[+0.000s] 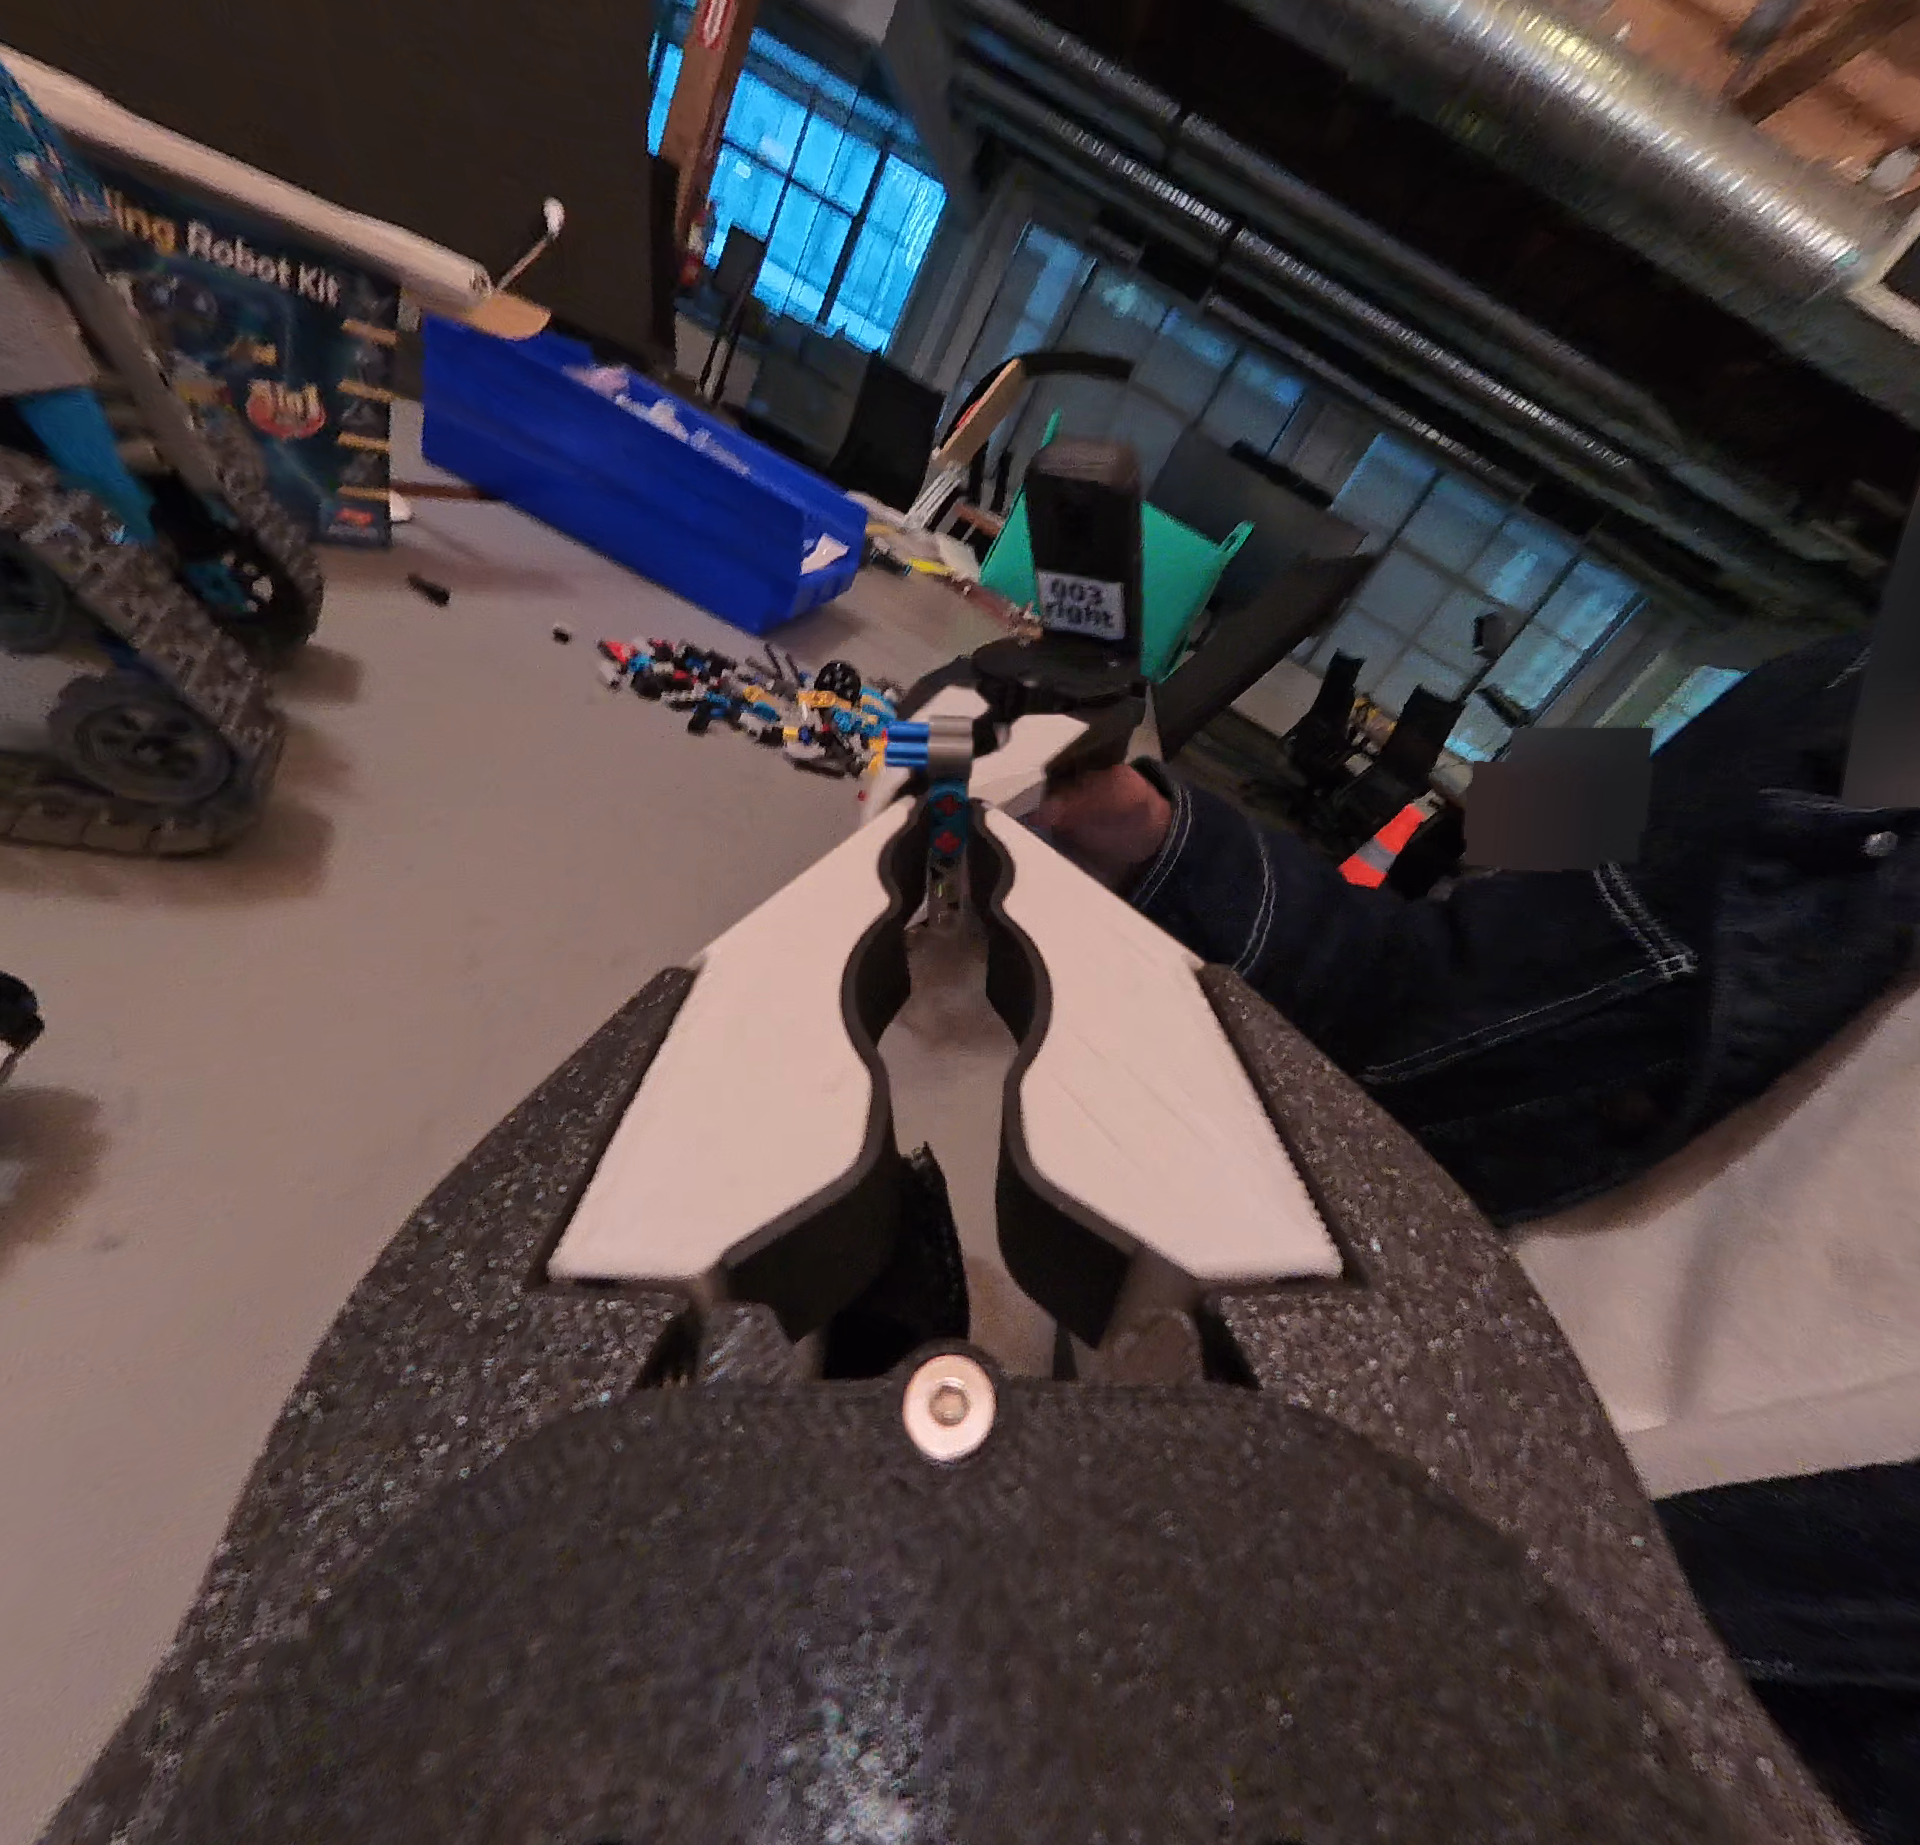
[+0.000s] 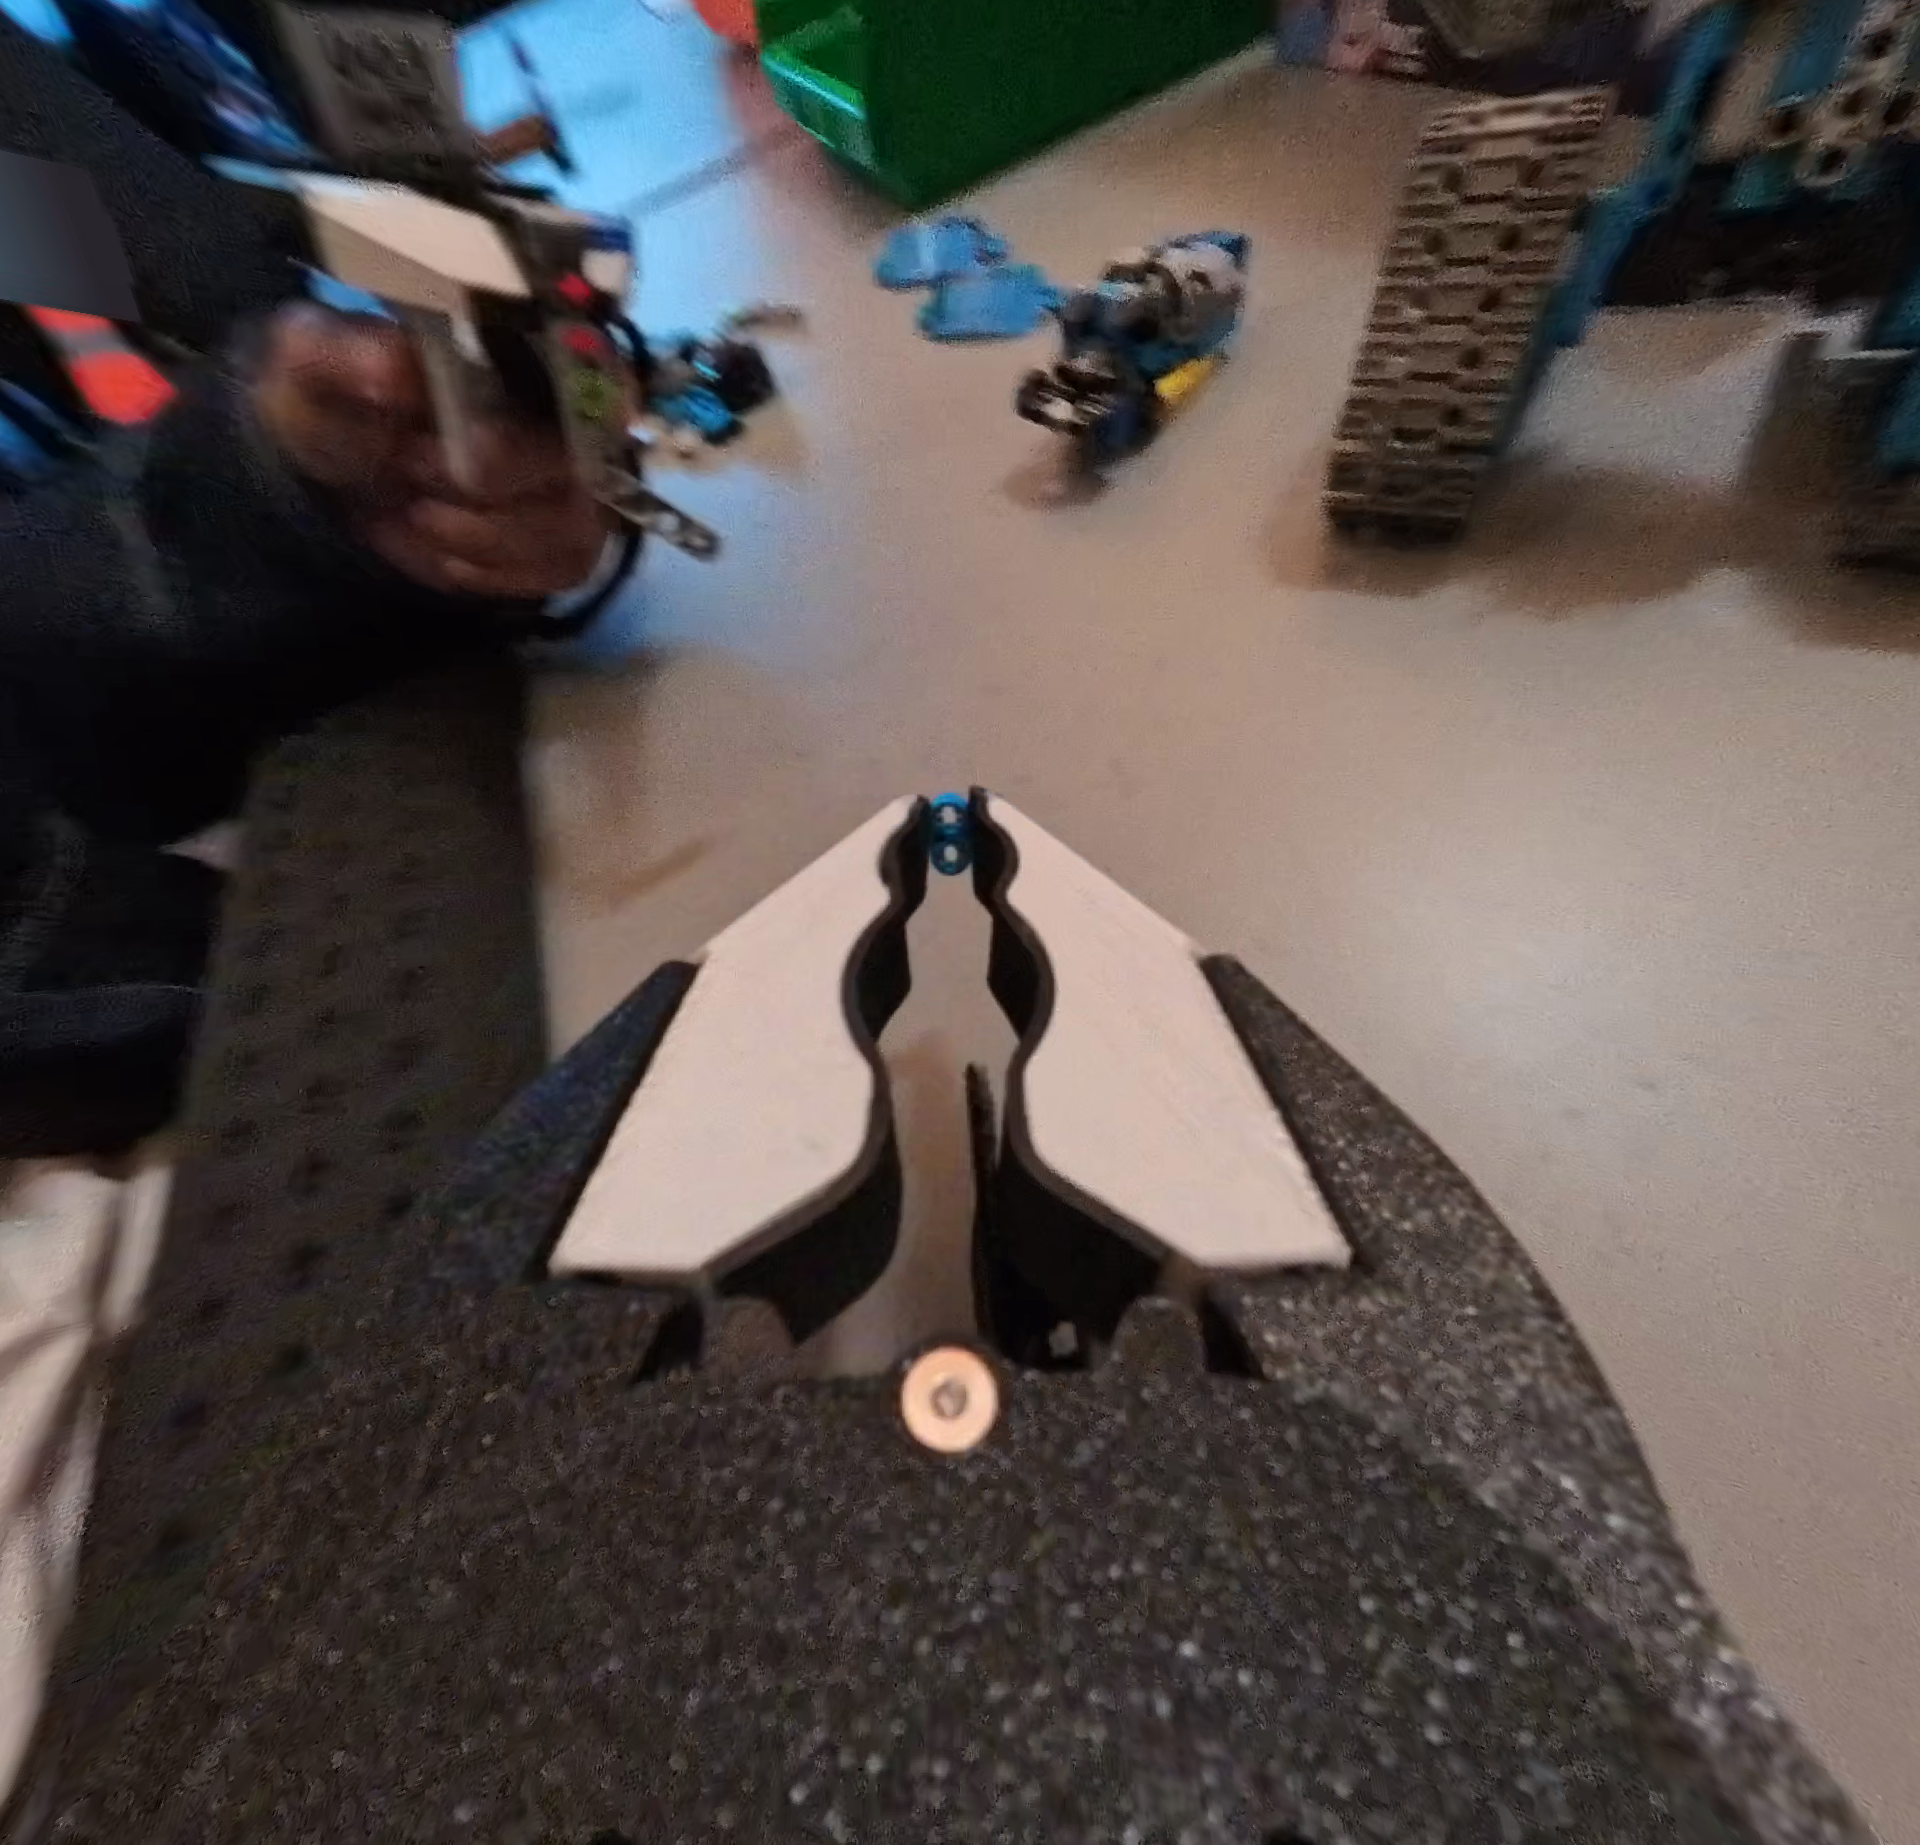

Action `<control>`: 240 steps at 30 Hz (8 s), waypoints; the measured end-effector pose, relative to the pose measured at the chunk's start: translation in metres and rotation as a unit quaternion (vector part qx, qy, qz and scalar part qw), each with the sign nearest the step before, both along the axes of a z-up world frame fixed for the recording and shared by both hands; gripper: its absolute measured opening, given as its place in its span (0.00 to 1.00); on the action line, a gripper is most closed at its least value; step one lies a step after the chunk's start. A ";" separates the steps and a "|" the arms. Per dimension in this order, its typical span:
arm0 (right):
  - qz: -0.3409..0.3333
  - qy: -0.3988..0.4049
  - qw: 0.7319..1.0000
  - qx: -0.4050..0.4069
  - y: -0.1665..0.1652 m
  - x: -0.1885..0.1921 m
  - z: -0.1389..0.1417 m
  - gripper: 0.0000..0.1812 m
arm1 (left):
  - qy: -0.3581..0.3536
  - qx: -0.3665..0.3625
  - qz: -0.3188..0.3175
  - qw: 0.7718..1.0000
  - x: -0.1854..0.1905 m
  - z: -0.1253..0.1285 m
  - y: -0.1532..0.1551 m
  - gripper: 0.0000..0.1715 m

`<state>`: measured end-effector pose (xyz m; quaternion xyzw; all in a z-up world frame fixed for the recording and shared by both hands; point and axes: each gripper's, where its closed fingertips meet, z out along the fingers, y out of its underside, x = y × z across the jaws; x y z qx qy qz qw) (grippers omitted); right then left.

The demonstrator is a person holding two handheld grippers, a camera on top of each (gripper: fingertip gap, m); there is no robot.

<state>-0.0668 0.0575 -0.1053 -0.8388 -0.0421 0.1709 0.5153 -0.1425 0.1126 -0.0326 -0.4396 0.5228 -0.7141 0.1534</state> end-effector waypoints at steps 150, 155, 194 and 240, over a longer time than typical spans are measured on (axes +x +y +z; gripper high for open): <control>-0.056 0.382 0.913 0.135 0.040 -0.039 0.057 0.00 | 0.016 0.422 0.300 0.855 0.046 -0.029 -0.025 0.09; -0.044 0.448 0.882 0.140 0.041 -0.038 0.059 0.00 | 0.011 0.447 0.312 0.838 0.047 -0.028 -0.024 0.09; -0.026 0.131 0.989 0.056 -0.034 0.029 0.072 0.15 | -0.018 0.397 0.196 0.897 0.043 -0.035 -0.058 0.09; 0.094 0.502 0.855 0.096 0.015 -0.053 0.072 0.00 | -0.103 0.670 0.341 0.651 0.036 -0.009 -0.043 0.08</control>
